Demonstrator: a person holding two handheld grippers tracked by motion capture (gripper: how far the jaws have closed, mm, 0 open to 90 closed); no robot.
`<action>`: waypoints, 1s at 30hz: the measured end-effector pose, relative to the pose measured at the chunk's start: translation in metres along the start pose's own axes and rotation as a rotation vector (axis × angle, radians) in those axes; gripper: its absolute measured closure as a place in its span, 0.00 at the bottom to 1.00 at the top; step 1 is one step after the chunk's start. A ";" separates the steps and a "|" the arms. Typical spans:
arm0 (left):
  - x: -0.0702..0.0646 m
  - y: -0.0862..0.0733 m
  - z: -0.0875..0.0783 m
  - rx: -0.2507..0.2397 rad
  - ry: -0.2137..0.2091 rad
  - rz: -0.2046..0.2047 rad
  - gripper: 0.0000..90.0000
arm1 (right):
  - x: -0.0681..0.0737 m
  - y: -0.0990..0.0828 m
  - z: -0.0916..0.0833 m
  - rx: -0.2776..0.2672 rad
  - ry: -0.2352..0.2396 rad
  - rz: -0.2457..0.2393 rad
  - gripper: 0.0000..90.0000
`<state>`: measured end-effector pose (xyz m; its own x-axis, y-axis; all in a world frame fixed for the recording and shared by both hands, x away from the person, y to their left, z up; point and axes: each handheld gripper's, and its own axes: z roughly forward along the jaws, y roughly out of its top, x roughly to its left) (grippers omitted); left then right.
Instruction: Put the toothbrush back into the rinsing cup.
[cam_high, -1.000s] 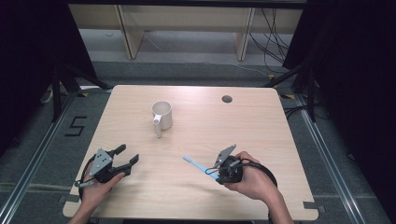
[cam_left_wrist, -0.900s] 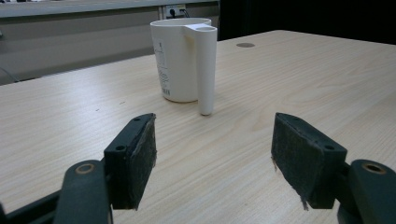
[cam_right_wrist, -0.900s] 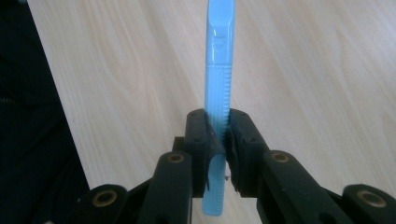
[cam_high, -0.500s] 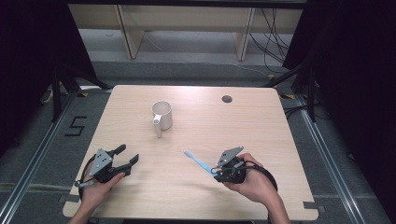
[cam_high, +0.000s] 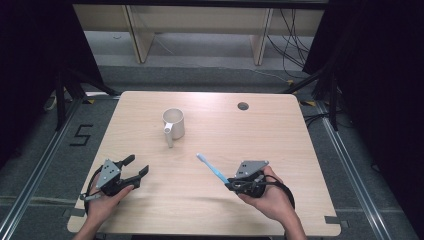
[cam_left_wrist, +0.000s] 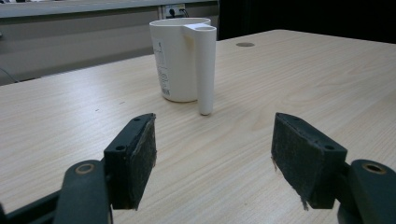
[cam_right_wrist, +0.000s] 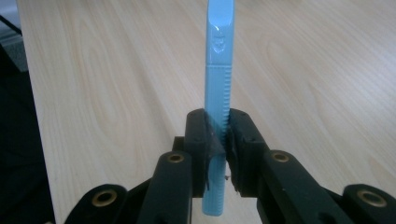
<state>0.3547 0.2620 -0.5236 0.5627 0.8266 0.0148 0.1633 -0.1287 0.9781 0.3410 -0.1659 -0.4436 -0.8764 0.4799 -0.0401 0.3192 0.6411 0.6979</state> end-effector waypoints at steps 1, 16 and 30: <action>0.000 0.000 0.001 -0.010 -0.003 -0.003 0.34 | -0.001 0.000 -0.001 -0.002 -0.003 -0.010 0.88; 0.000 -0.001 0.001 -0.016 -0.007 -0.001 0.34 | 0.001 -0.011 0.014 -0.176 -0.015 0.026 0.88; 0.000 -0.001 0.001 -0.016 -0.007 0.000 0.34 | 0.002 -0.011 0.017 -0.316 -0.040 0.071 0.88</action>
<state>0.3555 0.2614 -0.5245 0.5686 0.8225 0.0129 0.1508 -0.1196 0.9813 0.3417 -0.1614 -0.4631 -0.8389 0.5442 -0.0074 0.2457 0.3908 0.8871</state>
